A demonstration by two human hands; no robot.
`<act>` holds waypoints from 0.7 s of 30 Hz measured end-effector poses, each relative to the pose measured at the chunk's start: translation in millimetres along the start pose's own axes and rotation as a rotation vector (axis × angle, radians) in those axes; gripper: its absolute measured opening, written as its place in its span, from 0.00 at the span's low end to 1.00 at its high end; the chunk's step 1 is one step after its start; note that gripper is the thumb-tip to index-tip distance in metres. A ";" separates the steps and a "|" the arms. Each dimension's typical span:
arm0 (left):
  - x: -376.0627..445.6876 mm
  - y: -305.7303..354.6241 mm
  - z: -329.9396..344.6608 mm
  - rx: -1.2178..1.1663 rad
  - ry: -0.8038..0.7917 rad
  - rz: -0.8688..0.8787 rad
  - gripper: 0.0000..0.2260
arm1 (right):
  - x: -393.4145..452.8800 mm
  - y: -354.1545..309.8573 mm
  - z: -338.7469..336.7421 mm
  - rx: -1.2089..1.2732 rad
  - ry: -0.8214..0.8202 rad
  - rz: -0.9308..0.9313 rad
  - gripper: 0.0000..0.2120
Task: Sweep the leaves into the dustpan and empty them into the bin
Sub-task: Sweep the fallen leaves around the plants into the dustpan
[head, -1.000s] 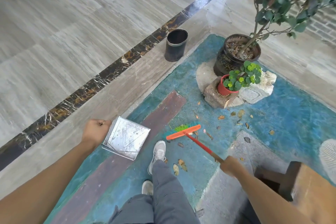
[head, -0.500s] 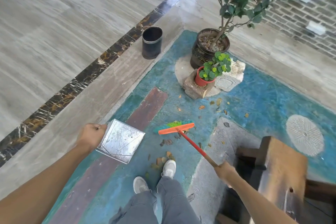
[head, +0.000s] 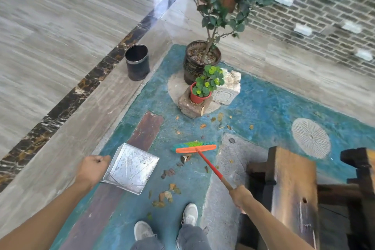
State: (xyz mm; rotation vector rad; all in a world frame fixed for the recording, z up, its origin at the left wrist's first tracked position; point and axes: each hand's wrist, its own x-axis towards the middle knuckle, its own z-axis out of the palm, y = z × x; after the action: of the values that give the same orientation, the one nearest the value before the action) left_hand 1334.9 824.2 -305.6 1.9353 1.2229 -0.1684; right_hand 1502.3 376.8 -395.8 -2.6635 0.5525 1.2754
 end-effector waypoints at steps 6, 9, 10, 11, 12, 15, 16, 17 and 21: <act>13.0 61.0 30.1 0.095 -0.038 0.019 0.19 | 37.2 10.9 -50.6 0.098 0.024 0.055 0.17; 28.6 96.9 51.3 0.118 -0.056 0.042 0.19 | 64.0 7.3 -89.8 0.153 0.029 0.097 0.17; 34.9 110.9 60.1 0.123 -0.058 0.046 0.19 | 78.8 5.2 -103.8 0.154 0.002 0.111 0.17; 40.4 123.3 69.3 0.129 -0.056 0.042 0.19 | 90.1 1.4 -118.5 0.139 -0.018 0.114 0.17; 45.9 135.2 79.0 0.143 -0.050 0.039 0.20 | 104.5 -3.3 -132.6 0.143 -0.013 0.121 0.16; 61.4 167.7 107.6 0.155 -0.015 0.046 0.22 | 147.2 -20.2 -172.0 0.283 0.037 0.112 0.17; 68.4 177.9 116.1 0.161 -0.008 0.046 0.21 | 159.3 -27.1 -185.1 0.309 0.026 0.112 0.17; 72.3 186.0 120.9 0.165 -0.013 0.033 0.20 | 168.9 -33.8 -195.3 0.333 0.017 0.116 0.17; 101.6 210.7 148.8 0.192 -0.031 0.035 0.18 | 215.5 -68.3 -241.4 0.284 0.023 0.068 0.07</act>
State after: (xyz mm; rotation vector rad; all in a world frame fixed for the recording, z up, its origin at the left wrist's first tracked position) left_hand 1600.6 750.6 -334.6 2.1091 1.1883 -0.3066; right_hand 1826.9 315.5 -412.4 -2.4454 0.7707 1.0910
